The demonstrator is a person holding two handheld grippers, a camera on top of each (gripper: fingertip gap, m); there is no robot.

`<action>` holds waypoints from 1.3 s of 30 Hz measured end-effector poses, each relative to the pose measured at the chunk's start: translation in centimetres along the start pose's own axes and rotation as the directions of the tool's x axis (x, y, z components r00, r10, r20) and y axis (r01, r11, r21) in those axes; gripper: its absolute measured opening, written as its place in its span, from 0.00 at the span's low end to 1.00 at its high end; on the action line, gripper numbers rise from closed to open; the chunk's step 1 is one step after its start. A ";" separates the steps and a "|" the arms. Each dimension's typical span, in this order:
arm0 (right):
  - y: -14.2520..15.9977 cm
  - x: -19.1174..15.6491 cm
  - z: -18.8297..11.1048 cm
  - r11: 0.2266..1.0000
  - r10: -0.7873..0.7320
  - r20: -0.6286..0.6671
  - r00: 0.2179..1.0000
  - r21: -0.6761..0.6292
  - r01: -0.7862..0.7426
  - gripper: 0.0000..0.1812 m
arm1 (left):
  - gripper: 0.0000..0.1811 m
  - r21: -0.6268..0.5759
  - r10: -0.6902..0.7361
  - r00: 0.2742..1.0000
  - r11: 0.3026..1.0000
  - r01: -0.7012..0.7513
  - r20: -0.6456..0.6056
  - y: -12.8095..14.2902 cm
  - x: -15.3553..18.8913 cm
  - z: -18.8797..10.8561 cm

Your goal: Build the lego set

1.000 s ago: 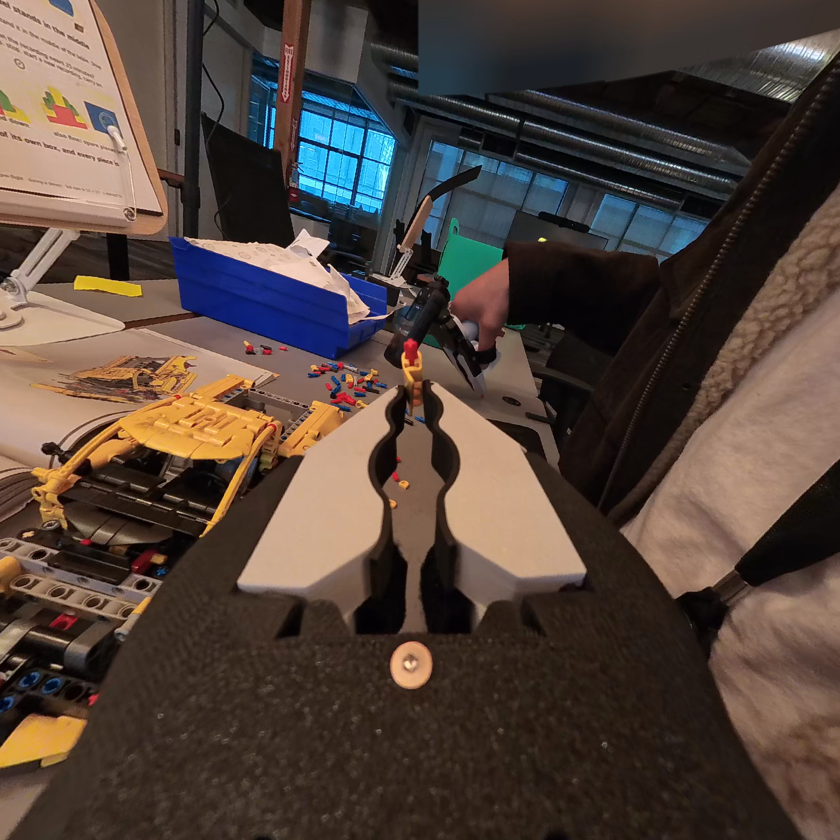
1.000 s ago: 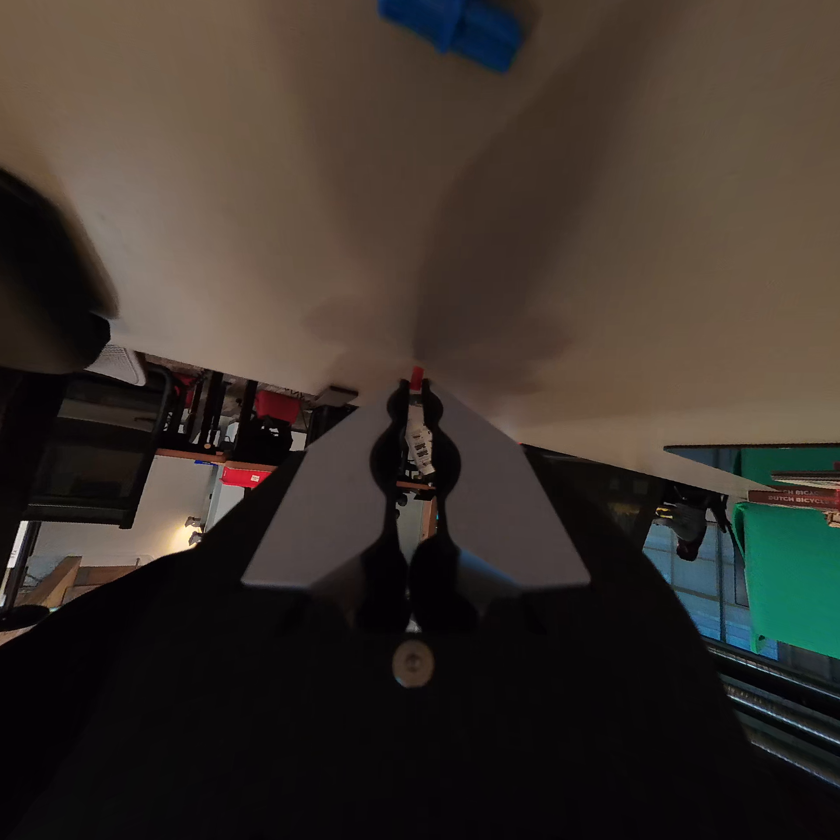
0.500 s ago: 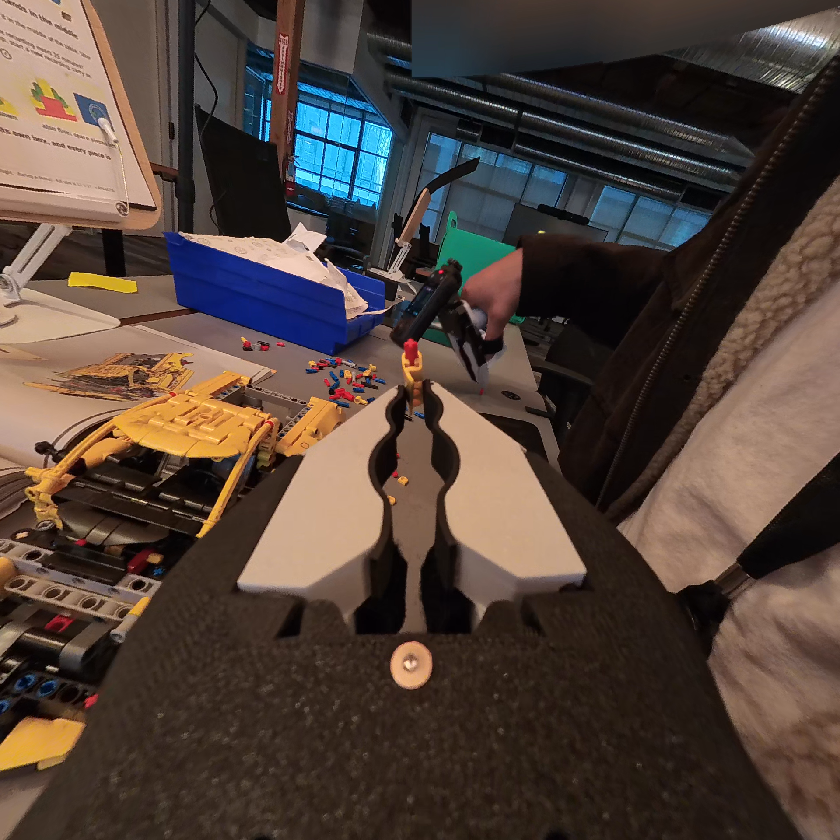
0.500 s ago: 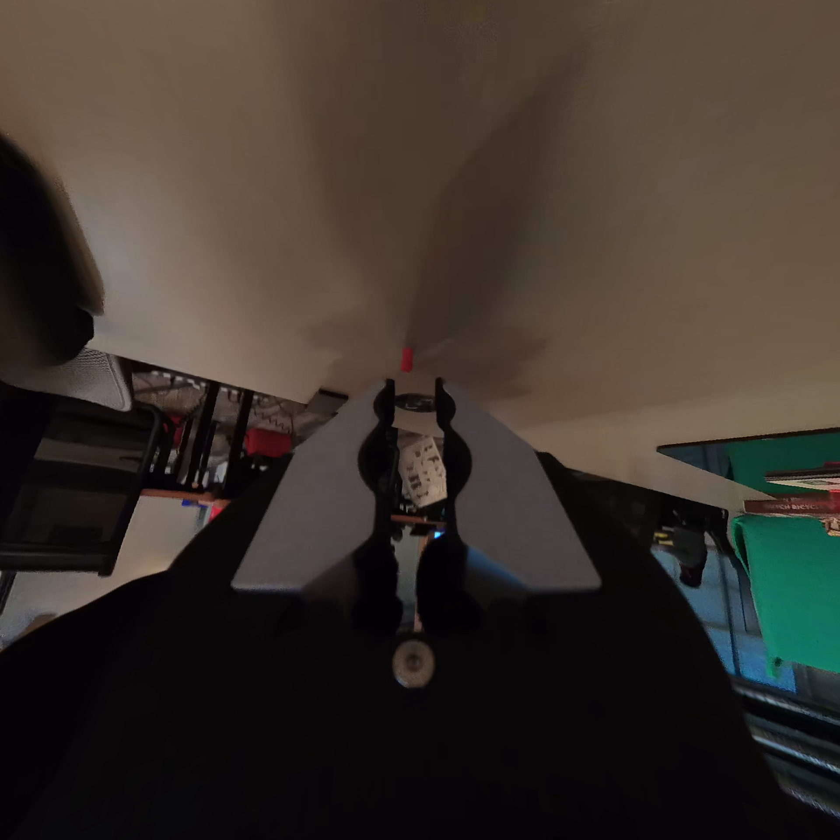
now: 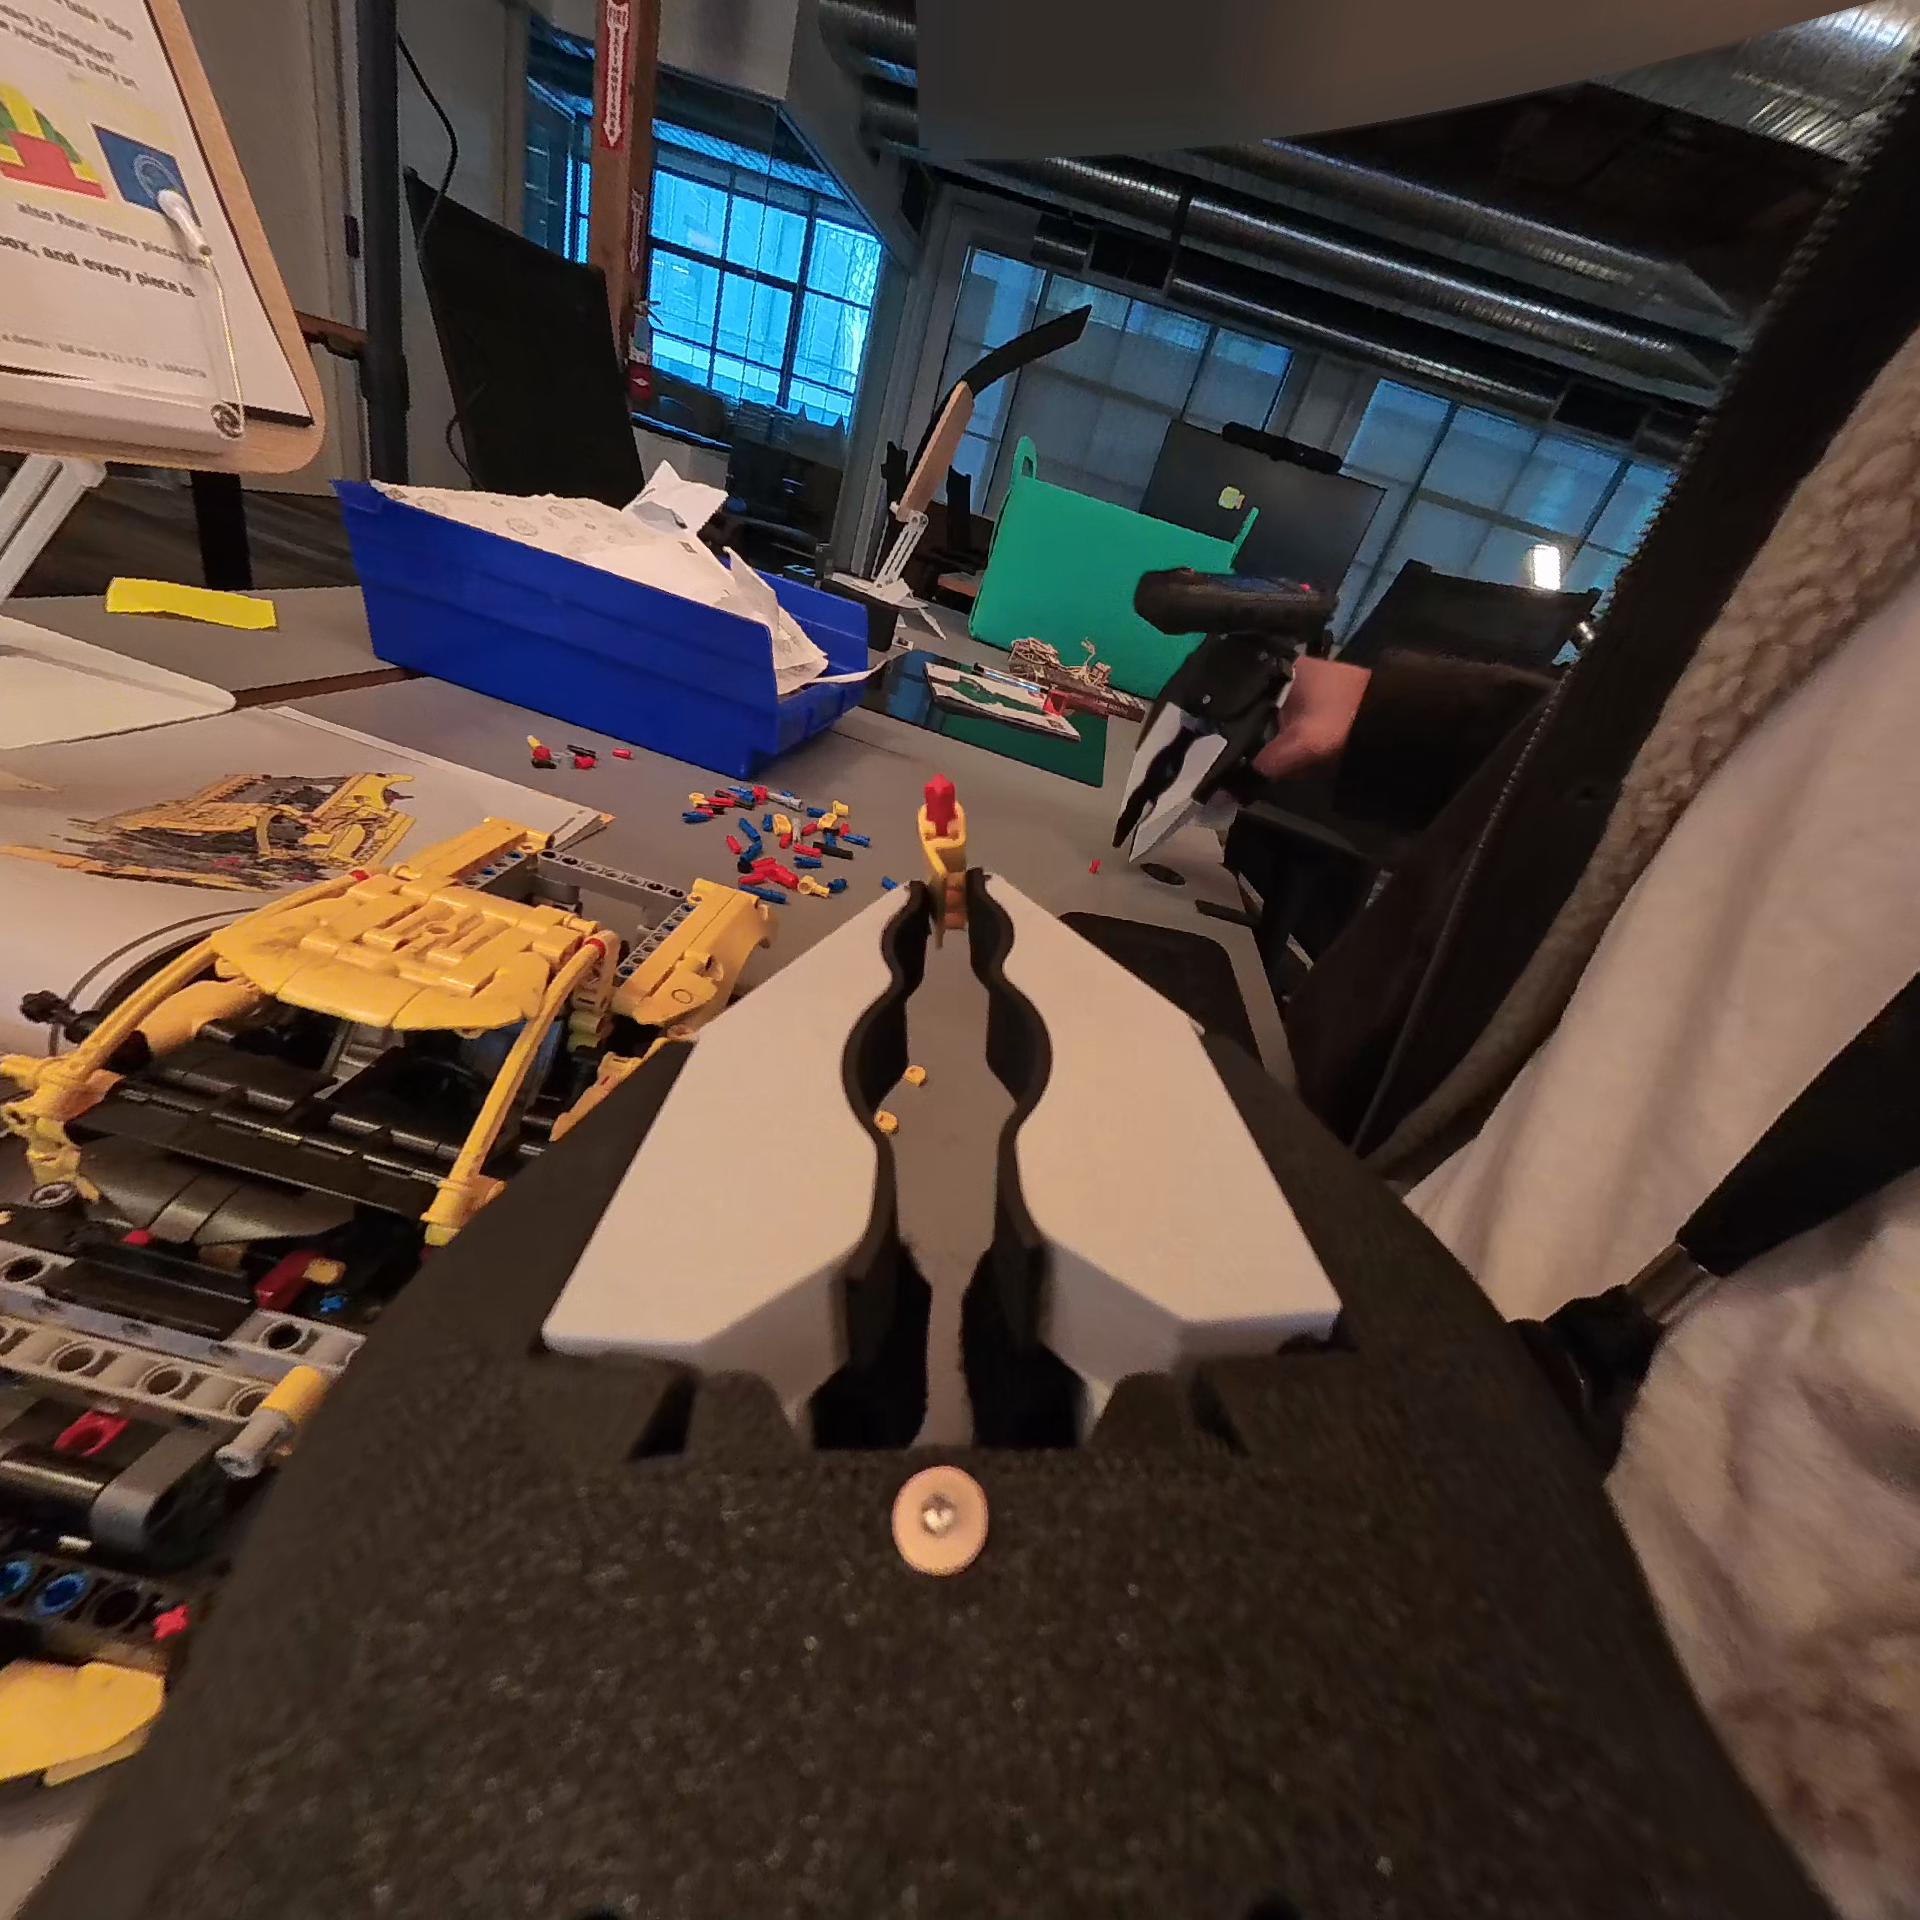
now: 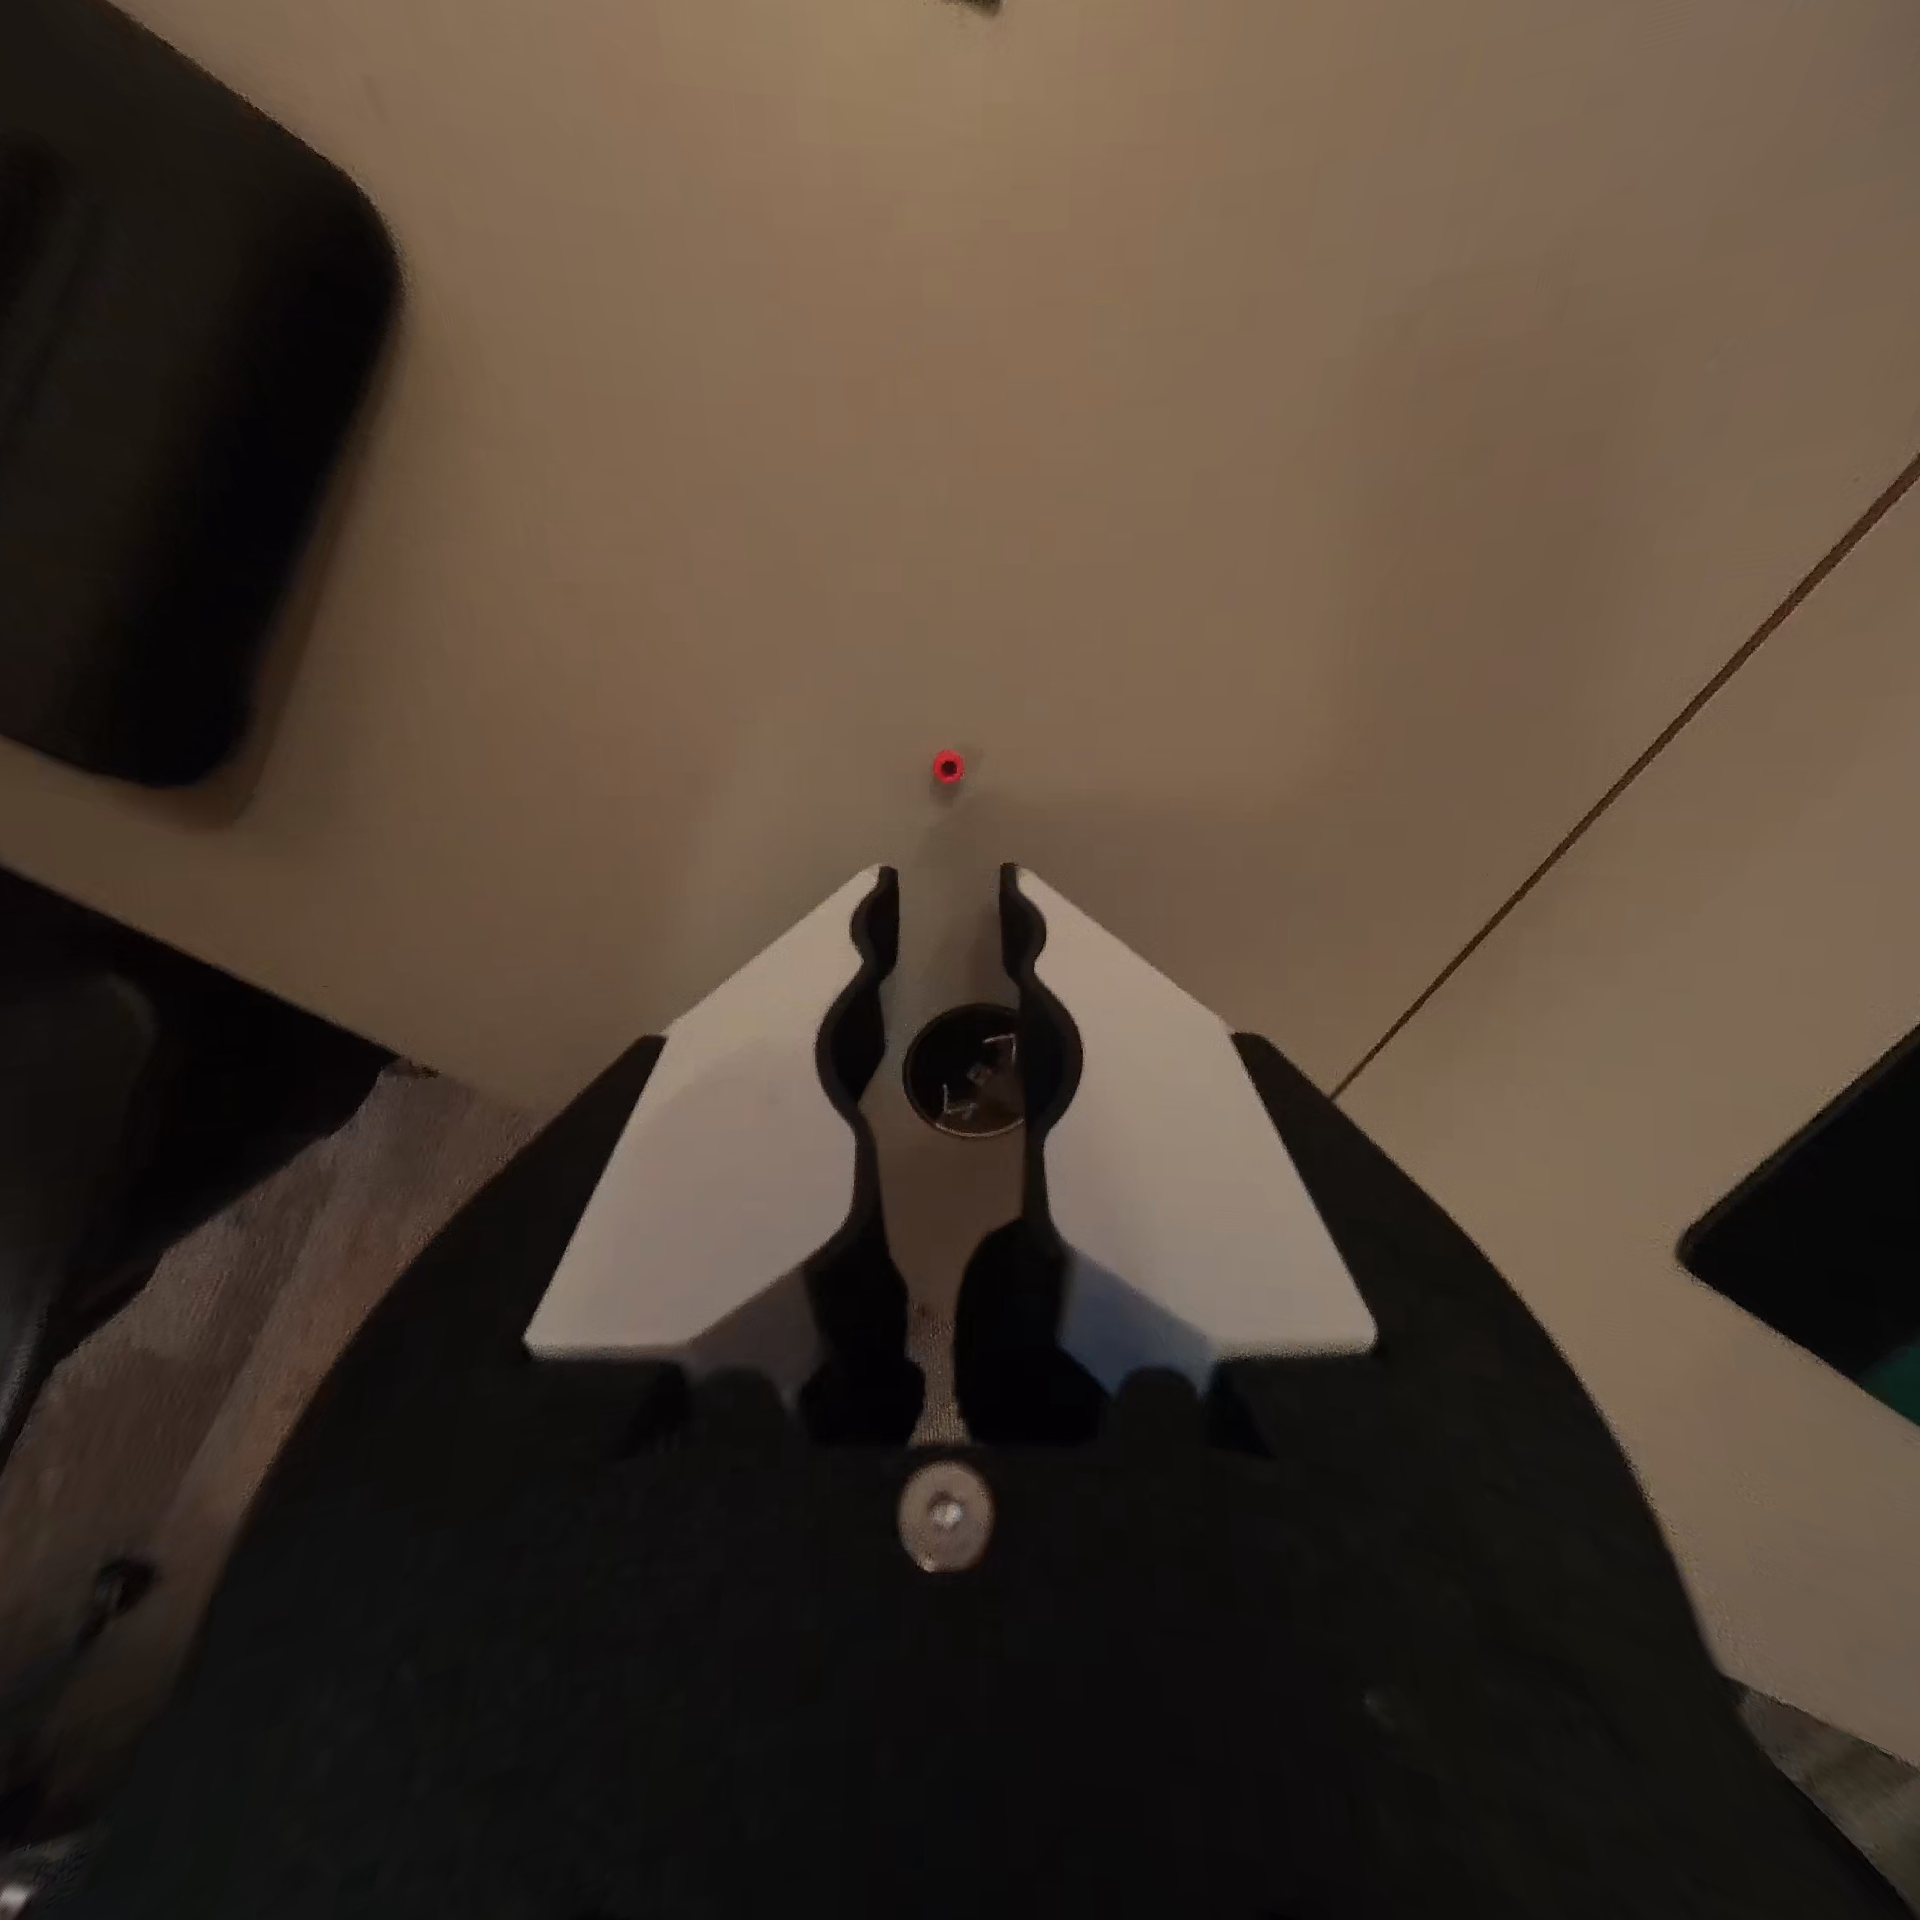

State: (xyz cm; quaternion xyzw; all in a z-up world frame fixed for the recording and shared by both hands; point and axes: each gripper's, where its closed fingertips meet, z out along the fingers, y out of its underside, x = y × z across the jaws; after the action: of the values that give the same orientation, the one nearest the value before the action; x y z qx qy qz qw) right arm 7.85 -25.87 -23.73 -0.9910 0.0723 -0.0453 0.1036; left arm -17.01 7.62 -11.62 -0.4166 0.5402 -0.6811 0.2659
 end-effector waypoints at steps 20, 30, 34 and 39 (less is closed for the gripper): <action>-1.4 0.1 1.6 0.999 -0.004 0.005 1.000 0.043 0.004 0.04 | 0.04 -0.019 0.010 1.000 1.000 -0.010 -0.002 0.4 0.1 0.2; -1.7 0.1 1.4 0.998 -0.002 0.013 1.000 0.057 0.002 0.03 | 0.04 -0.021 0.013 1.000 1.000 -0.013 -0.007 0.5 0.2 0.2; -2.0 -0.1 1.5 0.998 -0.008 0.018 1.000 0.068 0.007 0.03 | 0.04 -0.022 0.015 1.000 1.000 -0.015 -0.007 0.5 0.2 0.2; -1.8 -0.1 1.4 0.998 -0.004 0.020 1.000 0.065 0.003 0.03 | 0.04 -0.024 0.014 1.000 1.000 -0.014 -0.010 0.5 0.3 0.3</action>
State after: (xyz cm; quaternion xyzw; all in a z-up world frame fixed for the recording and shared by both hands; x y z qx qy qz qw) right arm 8.18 -23.84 -24.77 -0.9876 0.0680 -0.0377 0.1365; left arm -17.00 7.10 -12.02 -0.4123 0.5526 -0.6748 0.2631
